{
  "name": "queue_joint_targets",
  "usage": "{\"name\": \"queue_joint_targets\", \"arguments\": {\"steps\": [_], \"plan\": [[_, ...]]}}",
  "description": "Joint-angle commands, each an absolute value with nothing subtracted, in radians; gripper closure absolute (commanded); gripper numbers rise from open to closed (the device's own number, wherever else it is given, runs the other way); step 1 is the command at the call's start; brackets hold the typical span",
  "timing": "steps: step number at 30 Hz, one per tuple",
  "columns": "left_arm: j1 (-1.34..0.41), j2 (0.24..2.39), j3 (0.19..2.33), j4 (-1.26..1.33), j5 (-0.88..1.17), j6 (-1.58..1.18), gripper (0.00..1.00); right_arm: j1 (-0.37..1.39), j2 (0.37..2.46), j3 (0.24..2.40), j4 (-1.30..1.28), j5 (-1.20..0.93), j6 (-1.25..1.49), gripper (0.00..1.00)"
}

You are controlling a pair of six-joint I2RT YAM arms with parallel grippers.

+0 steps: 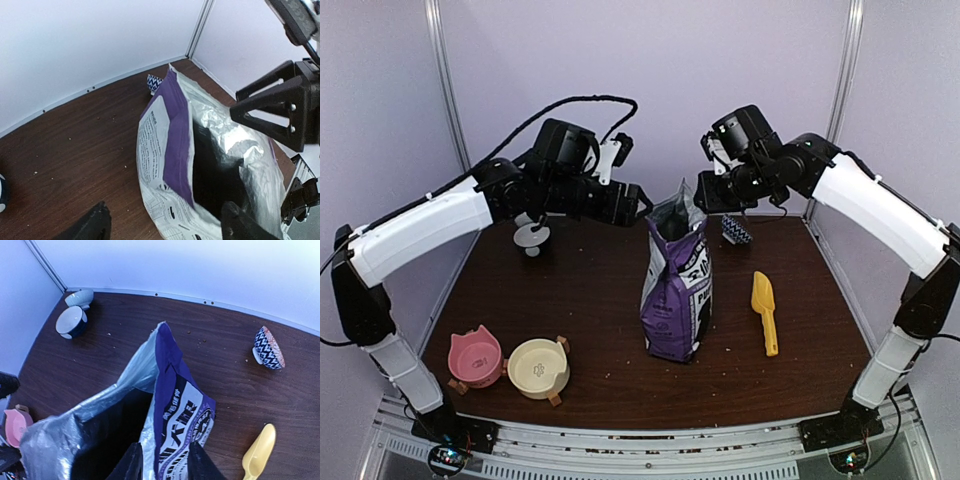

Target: Serve the pet food

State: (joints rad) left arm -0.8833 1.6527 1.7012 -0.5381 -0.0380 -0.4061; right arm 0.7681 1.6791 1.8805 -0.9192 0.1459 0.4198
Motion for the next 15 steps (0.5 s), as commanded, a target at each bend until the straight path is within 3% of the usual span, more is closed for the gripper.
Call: {"name": "queue_joint_targets", "arguments": {"steps": [1,3,6,10,15], "plan": [[-0.881,1.443,1.537,-0.507,-0.094,-0.455,0.15,0.759,1.588,1.871,-0.861,0.098,0.417,0.47],[-0.881,1.342,1.42,-0.526,-0.123,-0.509,0.12,0.759,1.548,1.841,-0.853,0.085,0.421,0.3],[-0.881,1.201,1.222,-0.57,-0.12,-0.618,0.1,0.76,1.481,1.778,-0.828,0.071,0.431,0.18],[-0.891,1.066,1.01,-0.624,-0.058,-0.764,0.1,0.761,1.396,1.677,-0.793,0.08,0.452,0.08],[-0.907,1.017,0.813,-0.621,0.009,-0.922,0.1,0.76,1.327,1.553,-0.752,0.097,0.489,0.05]]}}
